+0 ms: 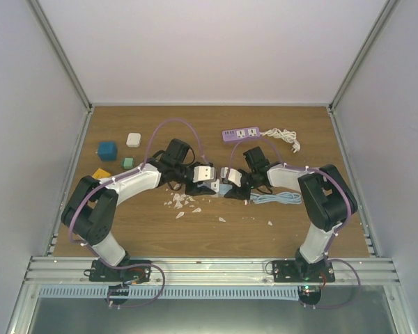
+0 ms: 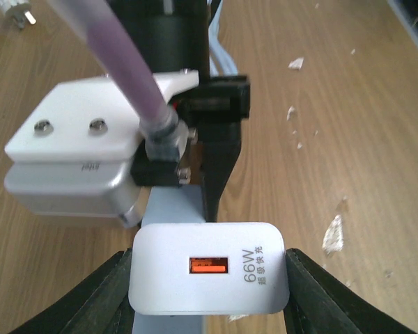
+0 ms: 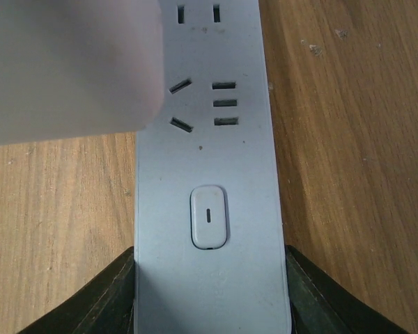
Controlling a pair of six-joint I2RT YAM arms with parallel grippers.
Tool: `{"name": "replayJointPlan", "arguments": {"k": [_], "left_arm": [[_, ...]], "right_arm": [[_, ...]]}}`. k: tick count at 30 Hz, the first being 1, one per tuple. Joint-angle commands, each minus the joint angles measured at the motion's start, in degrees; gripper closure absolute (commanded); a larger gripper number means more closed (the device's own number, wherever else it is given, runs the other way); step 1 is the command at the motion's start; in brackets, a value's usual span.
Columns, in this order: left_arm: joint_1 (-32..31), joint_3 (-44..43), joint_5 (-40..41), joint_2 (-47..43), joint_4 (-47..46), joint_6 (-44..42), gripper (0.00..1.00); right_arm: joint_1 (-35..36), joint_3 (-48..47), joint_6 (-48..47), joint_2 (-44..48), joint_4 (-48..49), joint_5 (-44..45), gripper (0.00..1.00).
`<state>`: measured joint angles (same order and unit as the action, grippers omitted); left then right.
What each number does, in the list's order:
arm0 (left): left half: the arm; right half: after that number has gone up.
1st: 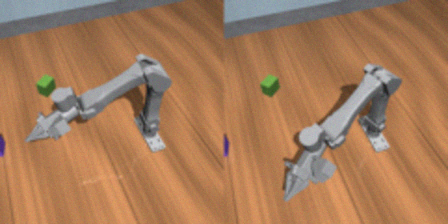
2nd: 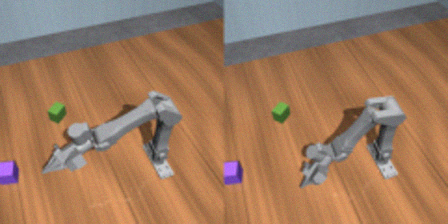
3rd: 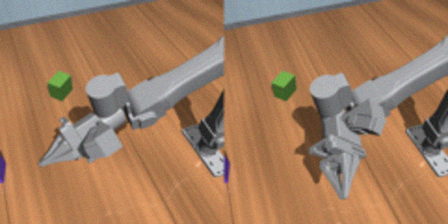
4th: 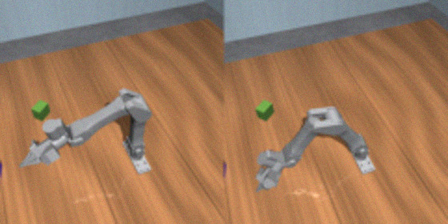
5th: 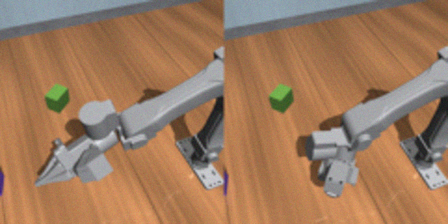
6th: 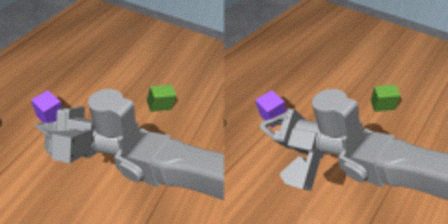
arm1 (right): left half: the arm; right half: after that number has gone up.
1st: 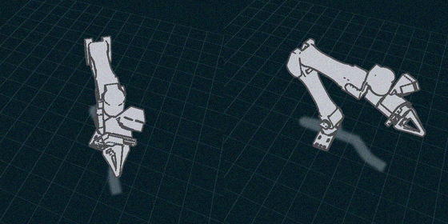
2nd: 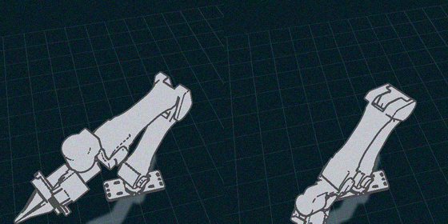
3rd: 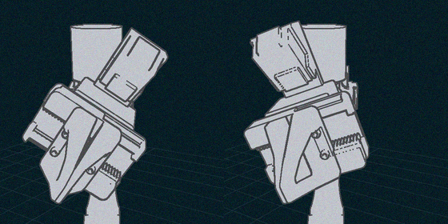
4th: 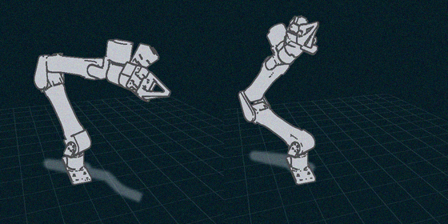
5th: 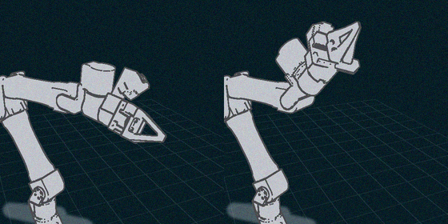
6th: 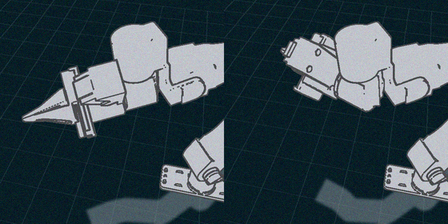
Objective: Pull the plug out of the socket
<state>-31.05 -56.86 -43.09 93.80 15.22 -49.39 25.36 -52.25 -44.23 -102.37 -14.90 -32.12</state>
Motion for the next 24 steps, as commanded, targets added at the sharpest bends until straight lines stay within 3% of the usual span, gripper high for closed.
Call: {"name": "replayJointPlan", "arguments": {"k": [1,17,24], "left_arm": [[0.7,-2.7,-6.3,-0.7,0.1,3.9,0.66],[5.8,-5.0,-0.9,-1.6,9.5,2.6,0.66],[13.1,-9.0,3.2,-1.9,17.9,6.3,0.66]], "right_arm": [[-0.4,0.0,1.4,-1.5,-0.1,4.2,0.81],[-0.3,0.4,1.0,-0.8,-0.5,3.8,0.81],[-0.4,0.3,1.0,-0.8,-0.3,4.1,0.78]]}}
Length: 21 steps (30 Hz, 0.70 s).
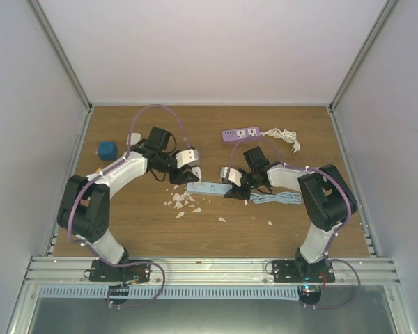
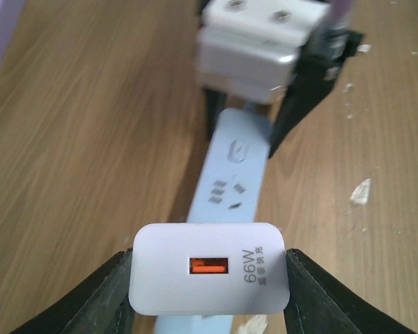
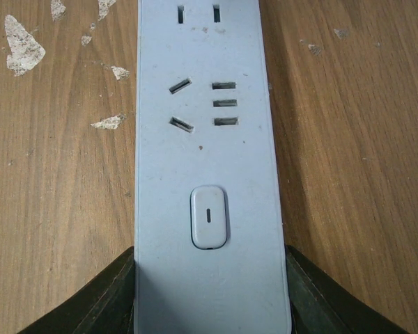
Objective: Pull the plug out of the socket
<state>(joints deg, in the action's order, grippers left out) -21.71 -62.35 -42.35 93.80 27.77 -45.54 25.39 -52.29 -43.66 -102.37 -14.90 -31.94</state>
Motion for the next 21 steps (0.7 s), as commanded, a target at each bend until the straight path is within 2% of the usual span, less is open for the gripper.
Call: {"name": "replayJointPlan", "arguments": {"k": [1,12,21], "left_arm": [[4.9,-4.5,3.6,-1.8,7.4,2.5,0.66],[12.8,-12.3,17.5,0.8,25.6,-1.2,0.65],[15.7,-12.2,36.4,2.1,32.8,-6.8,0.64]], "right_arm": [[-0.4,0.3,0.4,-0.8,-0.3,4.0,0.78],[-0.4,0.4,0.1,-1.0,-0.2,3.2,0.75],[-0.4,0.2,-0.6,-0.8,-0.7,3.1,0.73]]}}
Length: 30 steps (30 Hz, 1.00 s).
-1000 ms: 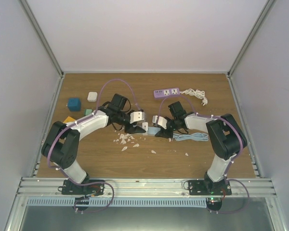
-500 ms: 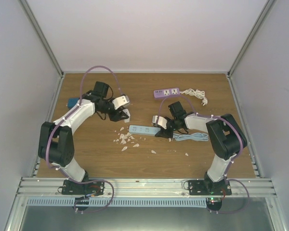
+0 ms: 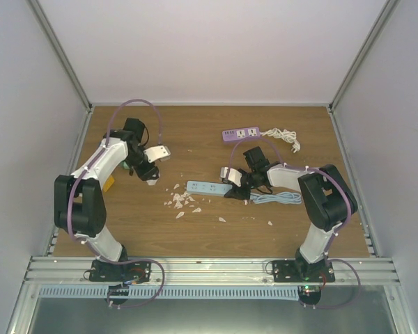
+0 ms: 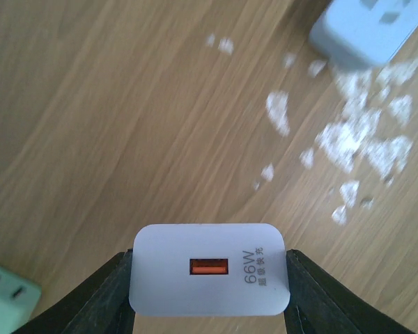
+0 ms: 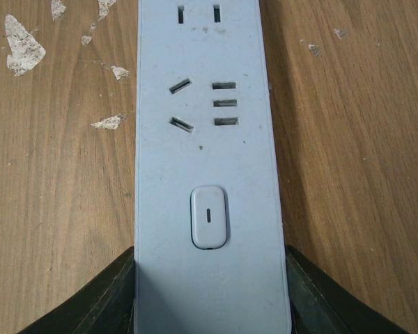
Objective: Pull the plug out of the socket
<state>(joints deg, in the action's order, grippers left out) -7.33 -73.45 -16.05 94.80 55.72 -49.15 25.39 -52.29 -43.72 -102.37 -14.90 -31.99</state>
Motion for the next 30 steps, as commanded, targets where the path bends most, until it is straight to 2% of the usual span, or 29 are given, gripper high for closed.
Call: {"name": "replayJointPlan", "arguments": {"k": [1,5,19,30], "left_arm": [[1.6,-0.7,11.8,1.4,5.0,-3.3,0.64],[2.1,0.6,17.5,2.8,4.6,-3.4,0.64],[2.0,-1.4,24.2,11.0,4.0,-0.5,0.58],[2.0,-3.2,24.0,14.3,5.2,-0.2,0.41]], "right_arm": [[-0.4,0.2,-0.6,-0.8,-0.7,3.1,0.73],[-0.4,0.4,-0.8,-0.5,-0.8,3.0,0.72],[-0.4,0.2,-1.3,-0.3,-1.1,3.2,0.67],[-0.4,-1.4,-1.4,-0.6,-1.9,3.3,0.59]]}}
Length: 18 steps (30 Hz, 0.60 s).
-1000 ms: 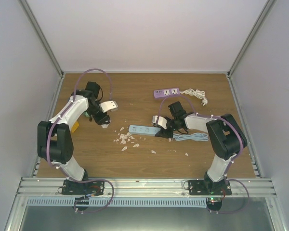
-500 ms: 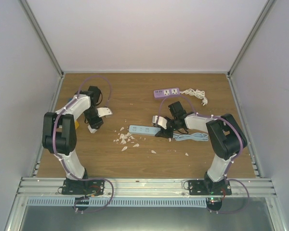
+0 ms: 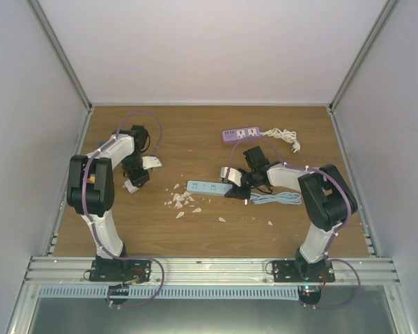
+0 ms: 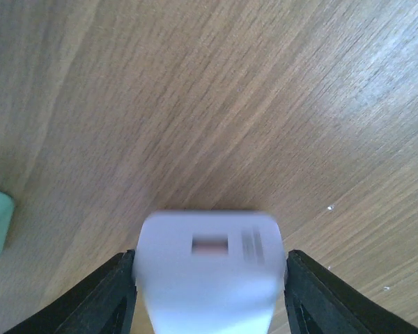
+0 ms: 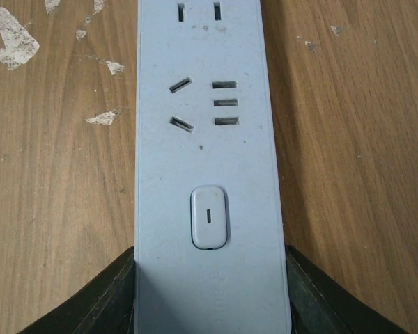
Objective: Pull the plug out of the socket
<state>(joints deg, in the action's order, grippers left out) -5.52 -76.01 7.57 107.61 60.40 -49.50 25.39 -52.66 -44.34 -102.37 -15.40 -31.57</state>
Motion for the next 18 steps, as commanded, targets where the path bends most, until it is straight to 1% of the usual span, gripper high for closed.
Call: {"name": "replayJointPlan", "arguments": {"k": [1,7,9,11,12,15,18], "left_arm": [[0.2,-0.6,0.4,1.5,0.5,0.1,0.4],[0.2,-0.2,0.1,1.5,1.2,-0.8,0.38],[0.2,-0.6,-0.3,1.4,1.4,-1.2,0.34],[0.2,-1.6,-1.4,1.2,1.9,-1.4,0.28],[0.2,-2.1,-2.2,1.1,2.1,-1.5,0.24],[0.2,-3.4,-4.5,0.7,2.2,-1.6,0.15],[0.2,-4.4,-6.1,0.4,2.0,-1.7,0.09]], "right_arm": [[-0.4,-1.1,-0.9,-0.7,-1.4,2.9,0.58],[-0.4,-1.5,-1.1,-0.7,-1.8,3.0,0.56],[-0.4,-1.6,-1.1,-0.6,-2.0,2.9,0.54],[-0.4,-2.0,-1.0,-0.5,-2.2,2.8,0.51],[-0.4,-2.4,-0.9,-0.5,-2.3,2.8,0.49],[-0.4,-3.1,-0.3,-0.2,-2.9,2.4,0.38],[-0.4,-3.6,0.3,0.6,-3.1,2.0,0.28]]}}
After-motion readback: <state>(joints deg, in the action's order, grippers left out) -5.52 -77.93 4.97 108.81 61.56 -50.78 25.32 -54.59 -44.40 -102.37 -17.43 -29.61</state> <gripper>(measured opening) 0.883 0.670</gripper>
